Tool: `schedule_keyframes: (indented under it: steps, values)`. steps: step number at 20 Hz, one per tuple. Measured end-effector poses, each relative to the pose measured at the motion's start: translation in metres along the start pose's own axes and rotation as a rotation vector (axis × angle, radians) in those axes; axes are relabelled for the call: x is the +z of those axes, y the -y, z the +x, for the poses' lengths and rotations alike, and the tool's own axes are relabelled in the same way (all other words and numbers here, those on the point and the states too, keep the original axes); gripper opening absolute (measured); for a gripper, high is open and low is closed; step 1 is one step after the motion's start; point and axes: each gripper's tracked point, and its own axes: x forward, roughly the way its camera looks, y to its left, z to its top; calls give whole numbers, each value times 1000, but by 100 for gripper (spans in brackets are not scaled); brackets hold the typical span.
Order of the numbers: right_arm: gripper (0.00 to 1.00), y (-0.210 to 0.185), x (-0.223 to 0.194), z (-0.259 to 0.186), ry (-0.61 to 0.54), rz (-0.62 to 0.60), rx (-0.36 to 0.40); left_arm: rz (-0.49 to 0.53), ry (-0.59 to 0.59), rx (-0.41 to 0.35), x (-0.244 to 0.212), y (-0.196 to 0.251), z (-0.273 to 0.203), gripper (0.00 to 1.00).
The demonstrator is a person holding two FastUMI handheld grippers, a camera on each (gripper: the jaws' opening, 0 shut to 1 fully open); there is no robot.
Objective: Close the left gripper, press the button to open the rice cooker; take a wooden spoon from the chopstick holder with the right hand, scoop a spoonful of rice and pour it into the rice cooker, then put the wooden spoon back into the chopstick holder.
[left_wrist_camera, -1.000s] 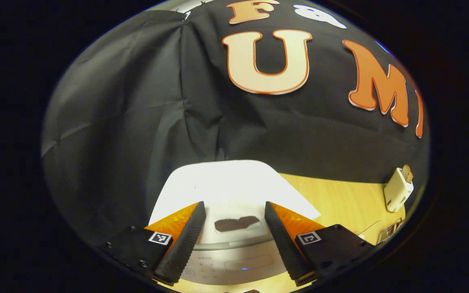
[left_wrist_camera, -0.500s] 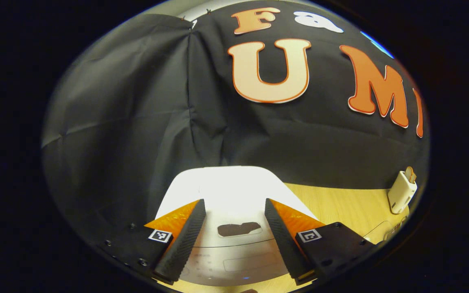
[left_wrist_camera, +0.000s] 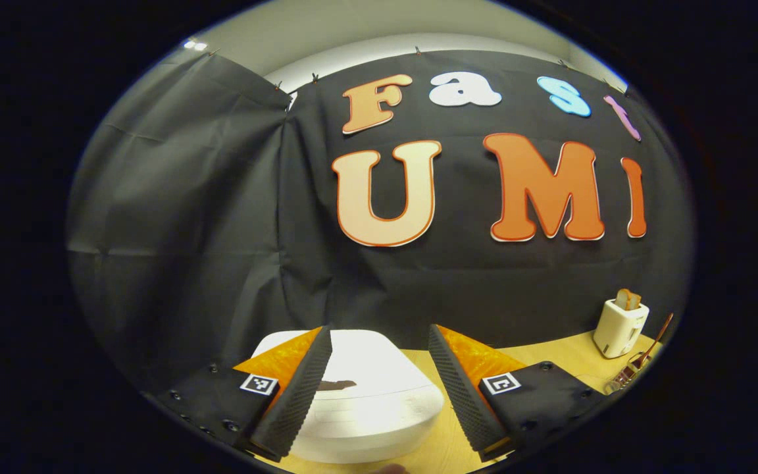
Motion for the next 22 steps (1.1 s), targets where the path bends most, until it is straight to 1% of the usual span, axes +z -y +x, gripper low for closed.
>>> schedule_keyframes:
  steps: [1,2,3,4,7,10,11,12,13,14,15,16,17,19,22]
  values:
    - [87,0,2,0,8,2,-1,-4,12,-22,2,7,-1,96]
    - [82,0,2,0,11,3,-4,-8,30,-39,5,12,-2,98]
    - [82,-1,2,-2,16,3,-1,-10,48,-56,8,17,-2,96]
    - [87,-1,2,-2,17,3,0,-12,68,-70,11,22,-3,97]
    - [87,-6,-5,-4,1,-5,20,-4,124,-121,18,39,-5,97]
    - [87,-12,-7,-5,4,-14,29,10,142,-111,16,42,-6,96]
    - [87,-12,-6,-6,10,-19,29,12,144,-127,15,46,-7,97]
    - [92,-12,-7,-6,14,-29,29,14,147,-150,14,51,-8,96]
    - [88,-11,-7,-6,16,-39,28,13,155,-155,14,51,-8,96]
    - [92,-10,-9,-6,13,-47,28,17,168,-155,16,51,-7,98]
    - [92,-10,-9,-7,11,-50,29,22,180,-141,18,49,-7,98]
    - [88,-8,-9,-8,9,-51,25,28,191,-131,20,47,-6,98]
    - [88,-8,-10,-7,11,-51,27,31,197,-124,21,47,-5,96]
    - [88,-6,-12,-8,9,-48,23,26,211,-124,23,48,-5,98]
    - [88,-5,-14,-7,2,-46,29,29,224,-108,25,47,-3,96]
